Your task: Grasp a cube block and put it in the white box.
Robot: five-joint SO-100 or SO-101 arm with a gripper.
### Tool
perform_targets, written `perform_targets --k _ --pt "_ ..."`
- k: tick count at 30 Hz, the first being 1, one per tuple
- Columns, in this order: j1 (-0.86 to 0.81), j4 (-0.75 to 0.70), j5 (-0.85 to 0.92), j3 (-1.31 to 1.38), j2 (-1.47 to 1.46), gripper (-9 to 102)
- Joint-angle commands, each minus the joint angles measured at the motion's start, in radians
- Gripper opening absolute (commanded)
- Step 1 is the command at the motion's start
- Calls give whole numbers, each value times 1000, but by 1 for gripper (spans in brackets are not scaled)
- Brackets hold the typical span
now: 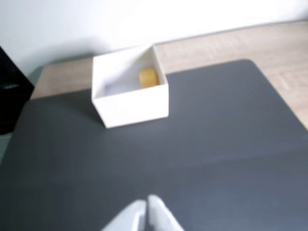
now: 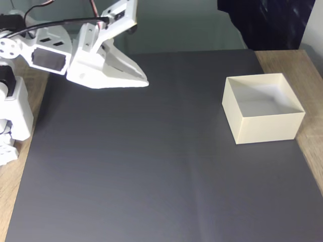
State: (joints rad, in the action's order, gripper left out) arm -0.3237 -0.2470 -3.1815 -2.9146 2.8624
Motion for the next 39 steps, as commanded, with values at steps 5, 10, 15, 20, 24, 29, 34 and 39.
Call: perform_targets --k 5,10,15,20,24,29,34,39 --pt "2 -60 9 -69 164 1" --pt "26 -129 12 -143 293 1" --pt "35 -222 15 -201 416 0" --pt "34 -241 11 -221 416 0" --pt "35 -322 52 -239 416 0" --pt "37 -397 75 -267 417 0" --pt "46 -609 104 -268 419 0" --pt "46 -744 121 -268 417 0"
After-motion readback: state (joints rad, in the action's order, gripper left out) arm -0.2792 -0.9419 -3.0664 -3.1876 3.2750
